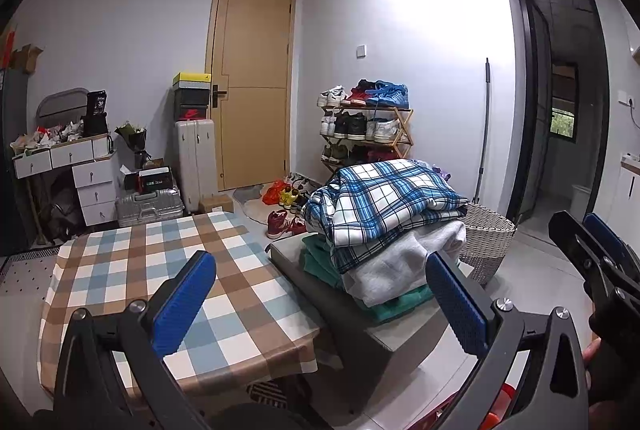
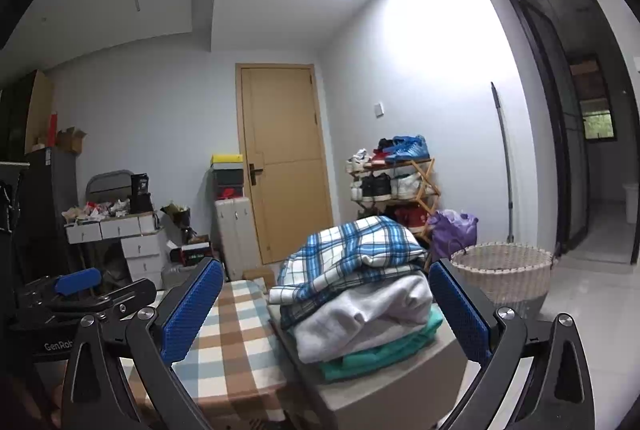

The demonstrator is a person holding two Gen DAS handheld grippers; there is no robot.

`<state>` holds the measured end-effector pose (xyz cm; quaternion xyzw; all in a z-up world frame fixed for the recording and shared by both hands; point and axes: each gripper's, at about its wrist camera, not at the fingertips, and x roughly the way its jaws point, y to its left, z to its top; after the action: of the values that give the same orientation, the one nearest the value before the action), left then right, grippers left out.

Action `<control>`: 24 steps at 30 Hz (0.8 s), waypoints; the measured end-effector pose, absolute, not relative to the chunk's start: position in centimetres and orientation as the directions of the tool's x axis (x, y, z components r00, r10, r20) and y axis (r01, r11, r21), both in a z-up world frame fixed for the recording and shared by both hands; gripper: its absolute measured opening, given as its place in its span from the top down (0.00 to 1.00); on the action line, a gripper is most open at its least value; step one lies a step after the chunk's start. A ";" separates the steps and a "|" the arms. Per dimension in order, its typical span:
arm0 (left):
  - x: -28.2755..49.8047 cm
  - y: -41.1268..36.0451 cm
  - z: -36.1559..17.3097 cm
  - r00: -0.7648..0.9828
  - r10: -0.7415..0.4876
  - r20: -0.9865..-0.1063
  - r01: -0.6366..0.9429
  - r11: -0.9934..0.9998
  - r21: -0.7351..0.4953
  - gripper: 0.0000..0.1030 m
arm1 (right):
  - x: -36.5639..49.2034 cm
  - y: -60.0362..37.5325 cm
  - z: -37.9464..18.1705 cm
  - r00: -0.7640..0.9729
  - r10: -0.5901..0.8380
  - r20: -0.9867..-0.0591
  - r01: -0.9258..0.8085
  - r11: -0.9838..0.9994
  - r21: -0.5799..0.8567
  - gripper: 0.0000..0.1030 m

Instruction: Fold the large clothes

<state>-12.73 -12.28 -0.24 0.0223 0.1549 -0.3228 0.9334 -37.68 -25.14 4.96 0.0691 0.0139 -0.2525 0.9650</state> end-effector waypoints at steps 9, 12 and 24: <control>-12.7 -12.1 -0.2 0.744 -0.595 -0.303 0.608 0.792 -0.060 0.01 | -37.7 -25.1 5.0 0.877 -0.476 -0.068 0.481 0.867 0.130 0.00; -12.8 -12.0 -0.2 0.743 -0.597 -0.303 0.611 0.789 -0.058 0.01 | -37.8 -25.2 5.1 0.876 -0.478 -0.062 0.482 0.866 0.131 0.00; -12.8 -11.6 -0.1 0.734 -0.604 -0.309 0.622 0.781 -0.050 0.01 | -37.6 -25.8 4.9 0.879 -0.470 -0.078 0.476 0.868 0.141 0.00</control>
<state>-12.81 -11.63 -0.12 0.0283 0.1560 -0.3294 0.9308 -37.58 -25.78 4.89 0.0782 0.0203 -0.2449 0.9662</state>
